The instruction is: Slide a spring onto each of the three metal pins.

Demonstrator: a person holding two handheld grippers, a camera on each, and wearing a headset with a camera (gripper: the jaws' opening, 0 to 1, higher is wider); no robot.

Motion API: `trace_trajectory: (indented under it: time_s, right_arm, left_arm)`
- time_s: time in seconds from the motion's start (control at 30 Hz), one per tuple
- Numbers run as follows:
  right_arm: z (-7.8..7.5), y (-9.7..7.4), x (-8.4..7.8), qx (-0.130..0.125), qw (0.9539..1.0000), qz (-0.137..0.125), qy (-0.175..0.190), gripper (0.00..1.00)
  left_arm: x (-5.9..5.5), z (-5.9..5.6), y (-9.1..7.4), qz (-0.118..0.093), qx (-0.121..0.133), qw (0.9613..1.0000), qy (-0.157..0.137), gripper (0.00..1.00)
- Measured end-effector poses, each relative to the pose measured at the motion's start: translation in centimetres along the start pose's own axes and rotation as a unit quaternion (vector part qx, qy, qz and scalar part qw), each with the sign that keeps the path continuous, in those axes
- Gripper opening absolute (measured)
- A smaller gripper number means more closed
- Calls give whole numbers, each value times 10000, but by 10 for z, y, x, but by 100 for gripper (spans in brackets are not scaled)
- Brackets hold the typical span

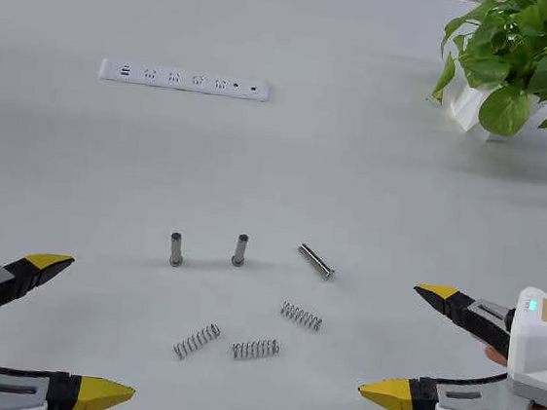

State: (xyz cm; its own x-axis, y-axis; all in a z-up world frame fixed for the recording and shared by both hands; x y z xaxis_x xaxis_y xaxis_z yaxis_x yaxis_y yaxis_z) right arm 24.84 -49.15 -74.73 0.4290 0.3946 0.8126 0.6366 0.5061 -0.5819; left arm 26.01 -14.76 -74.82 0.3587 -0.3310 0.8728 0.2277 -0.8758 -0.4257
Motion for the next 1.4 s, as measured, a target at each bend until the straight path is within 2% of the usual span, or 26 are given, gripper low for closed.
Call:
trace_trajectory:
  time_s: [1.17, 1.4]
  right_arm:
    - [-4, -2, -3, -6, 9999, 138, -13, 92]
    - [-7, -1, 4, 8, 9998, 175, -27, 90]
  left_arm:
    - [0, 0, -1, 30, -76, 10000, -35, 99]
    - [-1, 0, -1, 18, -98, 9999, -56, 99]
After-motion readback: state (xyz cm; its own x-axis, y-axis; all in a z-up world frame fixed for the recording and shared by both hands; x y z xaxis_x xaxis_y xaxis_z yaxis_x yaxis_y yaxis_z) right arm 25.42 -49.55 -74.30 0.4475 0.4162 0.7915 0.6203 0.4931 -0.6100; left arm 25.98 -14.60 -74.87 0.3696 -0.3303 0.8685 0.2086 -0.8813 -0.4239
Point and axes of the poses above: the centre of the closed fingertips' face, and the gripper's own axes: y roughly forward along the fingers, z roughly to its left, x roughly out of its top, the point moved 5 cm from there along -y, roughly backward along the fingers, and after that the axes turned 13 degrees about -x, right-handed, at the moved point
